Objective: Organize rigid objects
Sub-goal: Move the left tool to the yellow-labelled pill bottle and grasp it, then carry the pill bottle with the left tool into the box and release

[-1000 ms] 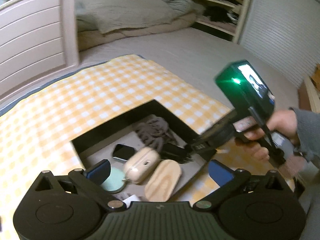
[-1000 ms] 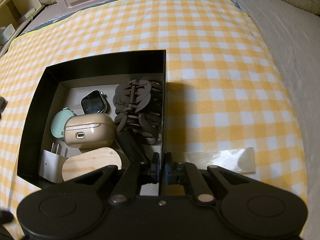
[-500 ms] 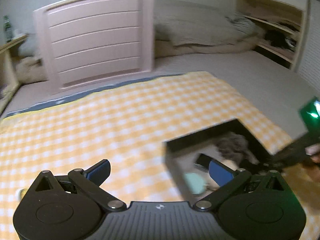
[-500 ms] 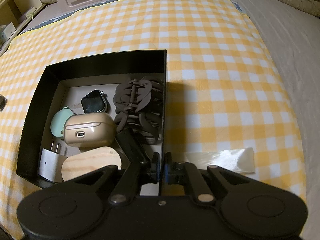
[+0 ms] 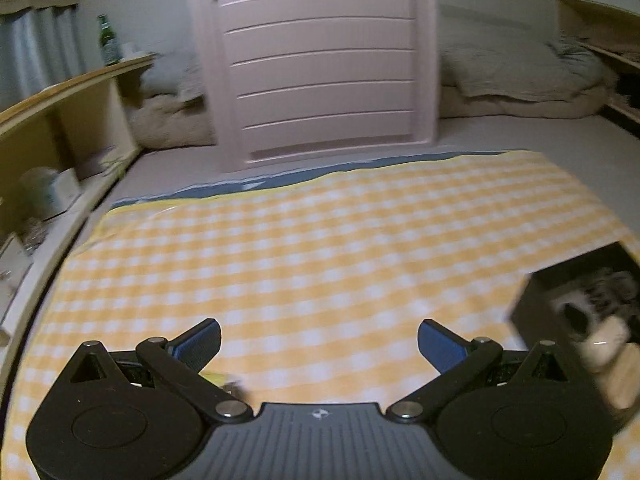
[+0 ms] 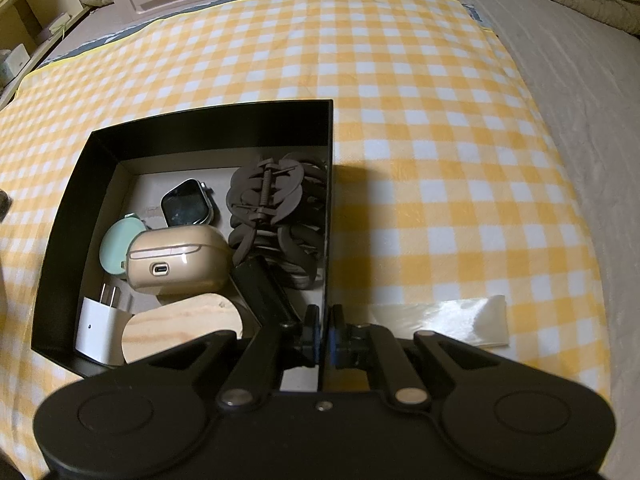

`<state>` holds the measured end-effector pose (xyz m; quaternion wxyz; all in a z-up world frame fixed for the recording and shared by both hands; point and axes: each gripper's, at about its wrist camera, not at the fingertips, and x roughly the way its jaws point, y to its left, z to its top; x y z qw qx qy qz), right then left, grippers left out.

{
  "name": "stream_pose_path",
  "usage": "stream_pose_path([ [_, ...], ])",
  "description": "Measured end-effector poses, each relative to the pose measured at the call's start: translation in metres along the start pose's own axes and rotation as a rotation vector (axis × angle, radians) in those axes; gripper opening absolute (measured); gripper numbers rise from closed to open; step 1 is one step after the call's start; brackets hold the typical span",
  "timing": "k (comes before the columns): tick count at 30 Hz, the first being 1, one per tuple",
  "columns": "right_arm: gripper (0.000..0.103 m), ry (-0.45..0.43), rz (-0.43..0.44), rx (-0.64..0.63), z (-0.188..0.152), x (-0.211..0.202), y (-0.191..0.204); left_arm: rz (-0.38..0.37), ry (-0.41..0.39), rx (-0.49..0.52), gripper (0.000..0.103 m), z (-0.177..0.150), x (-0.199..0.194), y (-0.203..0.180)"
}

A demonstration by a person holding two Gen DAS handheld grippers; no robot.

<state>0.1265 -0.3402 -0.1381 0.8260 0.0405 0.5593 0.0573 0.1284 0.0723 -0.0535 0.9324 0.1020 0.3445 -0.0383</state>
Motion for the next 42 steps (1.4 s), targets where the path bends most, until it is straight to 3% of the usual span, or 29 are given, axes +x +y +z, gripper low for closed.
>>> stream_pose_path([
  [9,0.005,0.001,0.000,0.004,0.001,0.000,-0.001,0.056,0.058,0.008,0.103,-0.022,0.030,0.057],
  [15,0.005,0.001,0.003,0.004,0.001,-0.001,-0.001,0.075,0.104,0.088,0.103,-0.039,0.046,0.072],
  [20,0.005,0.001,-0.003,0.001,0.001,-0.001,-0.001,0.065,0.143,0.067,0.101,-0.043,0.062,0.081],
  [27,0.005,0.001,-0.003,0.000,0.000,0.000,0.002,0.056,0.204,0.090,0.076,-0.045,0.073,0.079],
  [34,0.005,0.001,-0.004,-0.002,0.000,-0.001,0.001,0.048,0.190,0.075,0.075,-0.042,0.071,0.076],
  [42,0.005,0.002,-0.007,-0.002,0.000,0.000,0.001,0.006,0.061,-0.020,0.075,-0.010,0.040,0.049],
])
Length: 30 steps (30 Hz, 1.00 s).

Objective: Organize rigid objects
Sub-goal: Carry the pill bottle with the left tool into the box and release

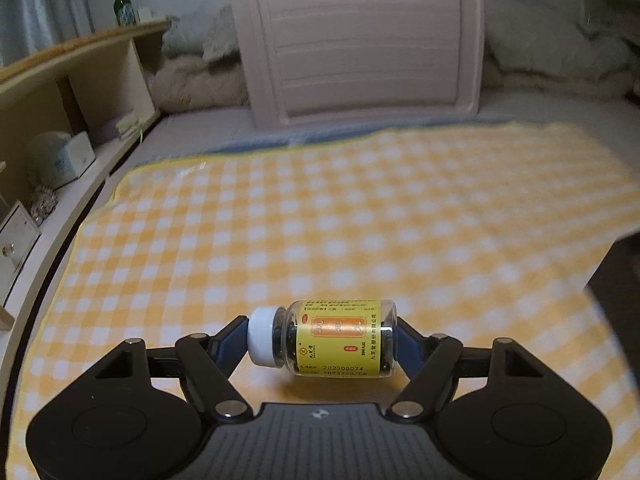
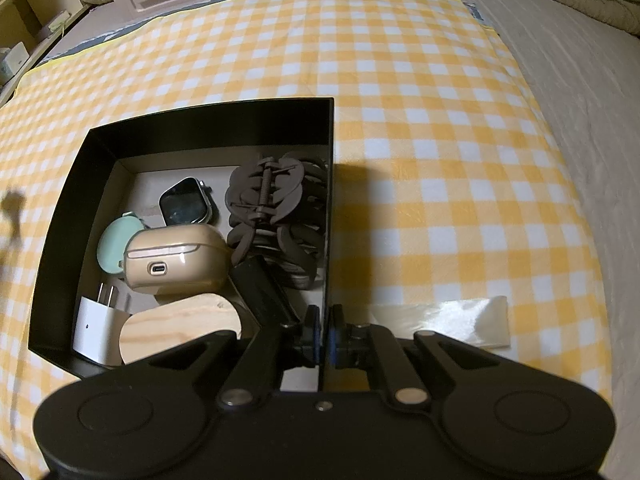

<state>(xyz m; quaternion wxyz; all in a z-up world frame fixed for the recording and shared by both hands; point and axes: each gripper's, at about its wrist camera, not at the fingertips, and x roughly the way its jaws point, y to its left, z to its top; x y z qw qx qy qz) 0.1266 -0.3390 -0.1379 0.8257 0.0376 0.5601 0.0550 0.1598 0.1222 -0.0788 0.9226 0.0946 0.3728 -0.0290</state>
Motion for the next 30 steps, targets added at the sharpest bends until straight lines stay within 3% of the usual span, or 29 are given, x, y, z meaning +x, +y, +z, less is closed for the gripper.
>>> stream_pose_path([
  [6,0.005,-0.001,0.000,-0.003,-0.002,0.001,0.000,-0.064,-0.062,-0.057,0.075,0.021,-0.027,-0.040],
  [12,0.005,0.000,-0.001,-0.003,-0.002,0.001,0.003,-0.155,-0.072,-0.085,0.075,0.038,-0.046,-0.093],
  [21,0.005,-0.001,0.000,-0.004,-0.002,0.001,0.002,-0.279,0.033,-0.079,0.075,0.045,-0.038,-0.184],
  [30,0.005,0.000,-0.001,-0.004,-0.002,0.002,0.005,-0.332,0.103,-0.120,0.075,0.051,-0.021,-0.237],
])
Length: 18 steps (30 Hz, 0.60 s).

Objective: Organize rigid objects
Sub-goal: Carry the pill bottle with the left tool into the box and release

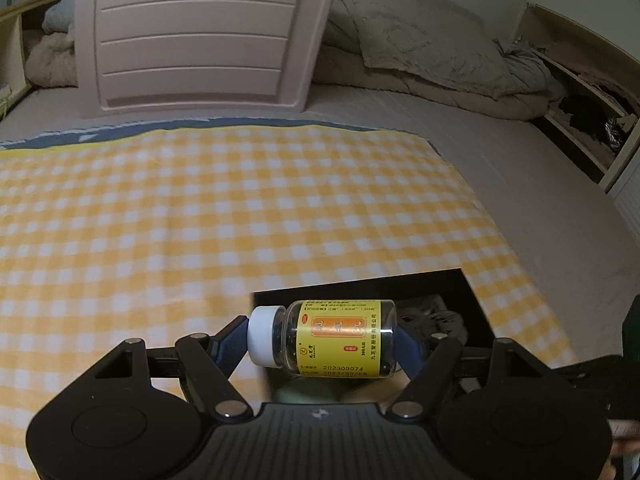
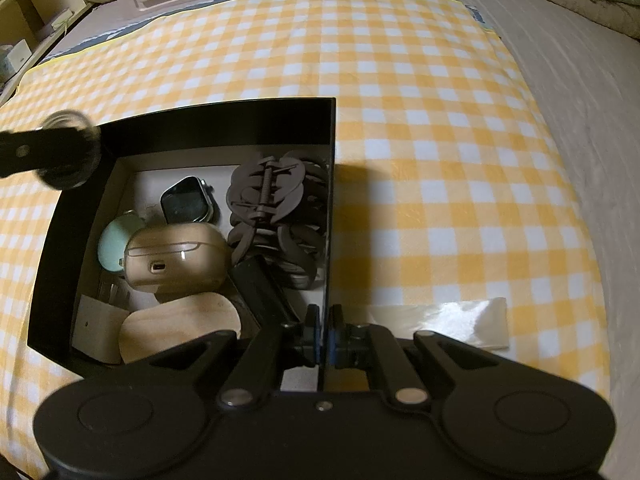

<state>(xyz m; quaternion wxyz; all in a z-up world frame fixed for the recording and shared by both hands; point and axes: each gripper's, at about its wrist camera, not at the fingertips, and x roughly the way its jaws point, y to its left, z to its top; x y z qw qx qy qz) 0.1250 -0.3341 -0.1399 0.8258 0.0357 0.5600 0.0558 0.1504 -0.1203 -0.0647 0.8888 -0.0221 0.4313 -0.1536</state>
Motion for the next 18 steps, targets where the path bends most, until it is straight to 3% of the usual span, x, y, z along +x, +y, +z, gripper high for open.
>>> stream_pose_path([
  [4,0.005,0.000,0.001,0.000,0.000,0.000,-0.001,0.003,0.021,-0.024,0.075,0.005,0.018,-0.009],
  [10,0.005,0.000,0.004,-0.004,0.001,0.001,0.000,0.115,0.011,-0.021,0.075,0.008,0.032,-0.014],
  [18,0.006,0.000,0.004,-0.006,0.002,0.002,0.001,0.130,0.019,0.019,0.076,0.008,0.037,-0.016],
])
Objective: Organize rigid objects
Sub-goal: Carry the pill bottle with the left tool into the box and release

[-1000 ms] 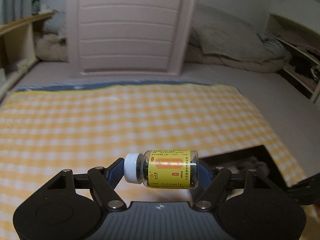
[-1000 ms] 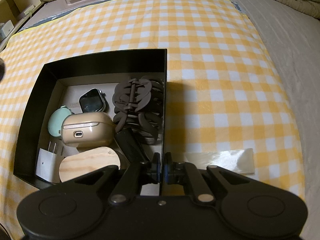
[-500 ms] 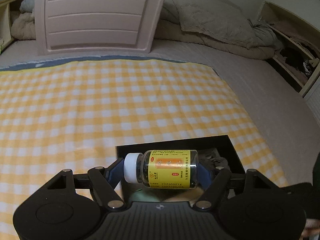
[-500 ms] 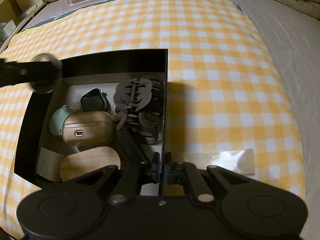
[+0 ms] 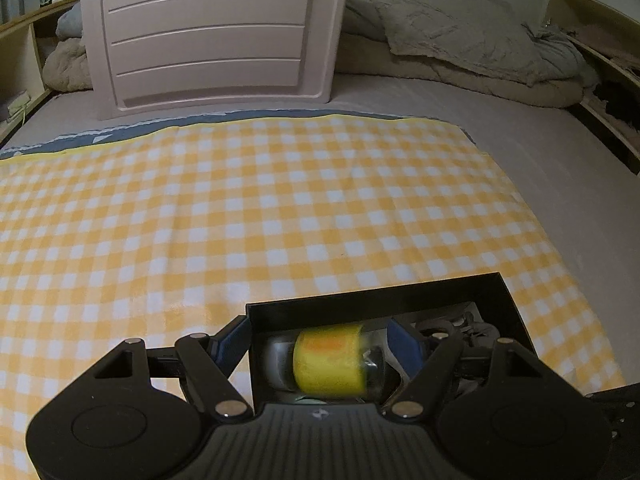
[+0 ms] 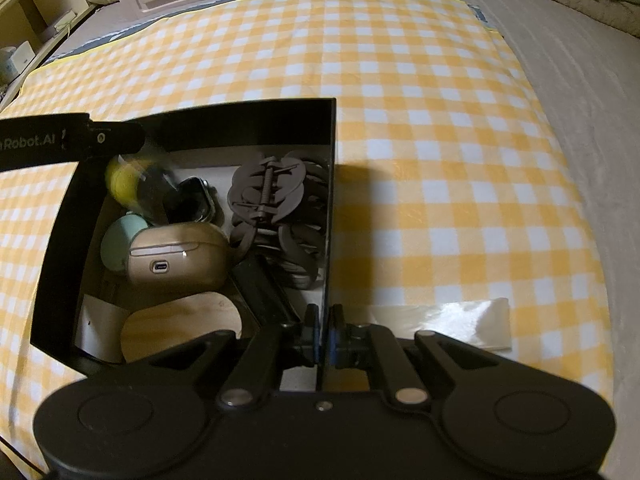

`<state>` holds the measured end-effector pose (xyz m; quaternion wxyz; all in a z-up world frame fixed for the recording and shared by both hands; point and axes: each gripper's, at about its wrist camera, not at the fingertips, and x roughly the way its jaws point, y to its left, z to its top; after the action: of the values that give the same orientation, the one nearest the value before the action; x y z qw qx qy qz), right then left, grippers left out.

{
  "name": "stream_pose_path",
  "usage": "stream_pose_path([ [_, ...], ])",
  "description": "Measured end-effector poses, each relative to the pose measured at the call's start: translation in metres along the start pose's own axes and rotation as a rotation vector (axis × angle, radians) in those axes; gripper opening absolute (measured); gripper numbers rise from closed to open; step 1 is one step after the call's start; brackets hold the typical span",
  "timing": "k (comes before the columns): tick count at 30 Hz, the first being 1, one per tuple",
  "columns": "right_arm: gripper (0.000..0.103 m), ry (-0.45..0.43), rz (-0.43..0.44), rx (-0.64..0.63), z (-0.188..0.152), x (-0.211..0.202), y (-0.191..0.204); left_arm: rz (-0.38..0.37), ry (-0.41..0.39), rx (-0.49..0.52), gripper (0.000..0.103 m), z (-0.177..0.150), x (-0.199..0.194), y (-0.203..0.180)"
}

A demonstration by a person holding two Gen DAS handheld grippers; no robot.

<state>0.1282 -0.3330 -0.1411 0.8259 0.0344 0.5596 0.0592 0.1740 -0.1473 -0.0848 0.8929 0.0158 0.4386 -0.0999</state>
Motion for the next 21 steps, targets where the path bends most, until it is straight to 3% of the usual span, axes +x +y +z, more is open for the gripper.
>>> stream_pose_path([
  [21,0.006,0.001,-0.002,0.000,-0.001,0.000,0.002,-0.027,0.006,0.035,0.089,-0.005,-0.018,-0.001],
])
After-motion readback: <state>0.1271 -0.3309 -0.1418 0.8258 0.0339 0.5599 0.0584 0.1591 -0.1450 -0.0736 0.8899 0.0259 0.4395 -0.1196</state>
